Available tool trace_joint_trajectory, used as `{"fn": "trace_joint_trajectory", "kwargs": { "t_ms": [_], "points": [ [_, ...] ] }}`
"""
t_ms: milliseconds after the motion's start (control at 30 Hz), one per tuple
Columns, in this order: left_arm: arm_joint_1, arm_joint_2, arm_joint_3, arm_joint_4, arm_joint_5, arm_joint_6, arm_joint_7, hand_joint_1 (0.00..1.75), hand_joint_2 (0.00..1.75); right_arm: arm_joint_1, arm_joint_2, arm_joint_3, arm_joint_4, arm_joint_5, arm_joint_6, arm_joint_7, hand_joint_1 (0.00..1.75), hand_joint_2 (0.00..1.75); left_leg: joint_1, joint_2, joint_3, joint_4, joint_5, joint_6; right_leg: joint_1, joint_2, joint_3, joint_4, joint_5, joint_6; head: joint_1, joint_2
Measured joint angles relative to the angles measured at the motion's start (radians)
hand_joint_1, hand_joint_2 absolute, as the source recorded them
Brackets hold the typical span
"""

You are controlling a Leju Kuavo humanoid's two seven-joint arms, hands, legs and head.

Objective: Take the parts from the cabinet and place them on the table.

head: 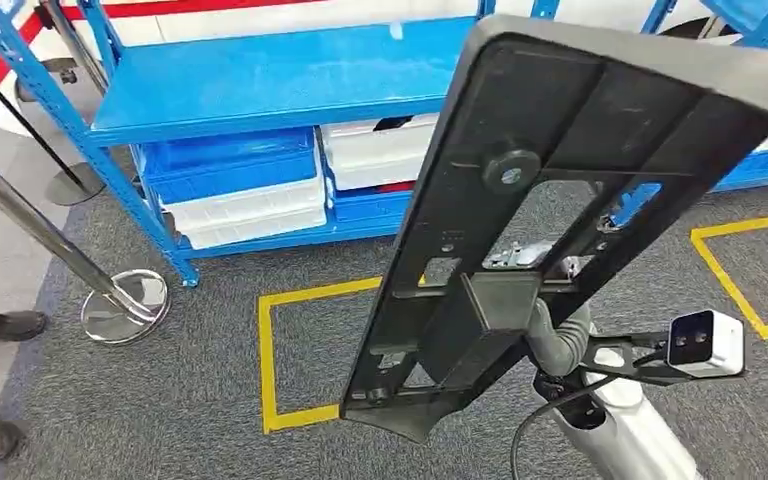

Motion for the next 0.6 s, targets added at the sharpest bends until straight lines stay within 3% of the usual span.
{"fn": "trace_joint_trajectory", "kwargs": {
  "t_ms": [33,67,167,200,233,267,333,367,400,433,500,533,567,600],
  "points": [
    [0.001,0.0,0.001,0.0,0.0,0.0,0.0,0.0,0.0,-0.001,0.0,0.002,0.0,0.008,-0.007,0.0,1.64,1.75,0.002,-0.051,0.026,-0.053,-0.002,0.008,-0.002,0.006,-0.003,0.0,0.001,0.003,0.0,0.0],
    [0.003,0.001,0.001,0.0,0.0,-0.003,0.001,0.0,0.0,-0.006,0.0,0.007,0.001,0.012,-0.013,0.0,1.64,1.75,0.003,-0.056,0.033,-0.07,-0.003,0.009,0.0,0.018,-0.011,0.006,0.004,0.012,0.0,0.0],
    [-0.003,0.003,0.001,0.0,-0.005,-0.016,0.013,0.0,0.0,0.002,0.0,0.022,-0.011,0.042,-0.033,-0.001,1.64,1.75,-0.002,-0.029,0.029,-0.074,-0.004,0.018,-0.007,0.046,-0.024,-0.002,0.018,0.035,0.0,0.0],
    [-0.006,0.002,0.001,0.0,-0.009,-0.02,0.019,0.0,0.0,0.006,0.0,0.026,-0.023,0.058,-0.032,-0.001,1.64,1.75,0.012,-0.016,0.034,-0.092,0.005,0.03,-0.002,0.051,-0.025,-0.001,0.017,0.041,0.0,0.0],
    [-0.01,0.002,0.0,0.0,-0.011,-0.022,0.028,0.0,0.0,0.014,0.003,0.03,-0.034,0.072,-0.026,-0.003,1.64,1.75,0.008,-0.003,0.037,-0.1,0.011,0.035,0.0,0.005,-0.036,0.018,-0.002,0.043,0.0,0.0],
    [-0.011,0.002,-0.001,0.0,-0.015,-0.026,0.032,0.0,0.0,0.017,0.004,0.033,-0.044,0.088,-0.022,-0.003,1.64,1.75,0.007,0.006,0.037,-0.1,0.012,0.04,0.0,-0.024,-0.059,0.065,-0.036,0.044,0.0,0.0],
    [-0.009,0.002,-0.006,0.0,-0.023,-0.029,0.038,0.0,0.0,0.036,0.011,0.04,-0.058,0.113,-0.009,-0.004,1.64,1.75,0.004,0.031,0.034,-0.099,0.012,0.041,-0.003,-0.048,-0.136,0.231,-0.113,0.049,0.0,0.0],
    [-0.01,0.001,-0.013,0.0,-0.028,-0.029,0.041,0.0,0.0,0.049,0.014,0.042,-0.064,0.129,-0.005,-0.004,1.64,1.75,0.004,0.042,0.033,-0.098,0.011,0.041,-0.004,-0.05,-0.162,0.288,-0.128,0.052,0.0,0.0],
    [-0.011,0.0,-0.02,0.0,-0.032,-0.028,0.044,0.0,0.0,0.06,0.014,0.047,-0.071,0.142,-0.002,-0.004,1.64,1.75,0.004,0.052,0.033,-0.097,0.011,0.041,-0.005,-0.053,-0.168,0.302,-0.12,0.053,0.0,0.0],
    [-0.013,-0.001,-0.024,0.0,-0.042,-0.024,0.05,0.0,0.0,0.067,0.014,0.053,-0.079,0.151,0.0,-0.004,1.64,1.75,0.004,0.064,0.033,-0.095,0.01,0.039,-0.006,-0.056,-0.147,0.267,-0.091,0.053,0.0,0.0],
    [-0.018,-0.005,-0.046,0.0,-0.058,-0.019,0.058,0.0,0.0,0.074,0.014,0.063,-0.098,0.161,0.004,-0.004,1.64,1.75,0.004,0.083,0.033,-0.088,0.005,0.034,-0.006,-0.079,-0.055,0.101,-0.013,0.05,0.0,0.0],
    [-0.021,-0.006,-0.053,0.0,-0.064,-0.018,0.064,0.0,0.0,0.079,0.014,0.068,-0.112,0.169,0.011,-0.004,1.64,1.75,0.002,0.089,0.034,-0.083,0.001,0.029,-0.002,-0.125,-0.008,0.02,0.003,0.044,0.0,0.0],
    [-0.022,-0.007,-0.062,0.0,-0.068,-0.014,0.073,0.0,0.0,0.082,0.014,0.072,-0.121,0.176,0.018,-0.004,1.64,1.75,-0.007,0.096,0.031,-0.076,-0.005,0.021,0.012,-0.143,-0.005,0.003,-0.009,0.033,0.0,0.0],
    [-0.023,-0.008,-0.071,0.0,-0.073,-0.009,0.083,0.0,0.0,0.087,0.014,0.076,-0.13,0.181,0.024,-0.005,1.64,1.75,-0.007,0.101,0.032,-0.078,-0.005,0.018,0.007,-0.124,-0.009,0.006,-0.006,0.025,0.0,0.0]
  ]
}}
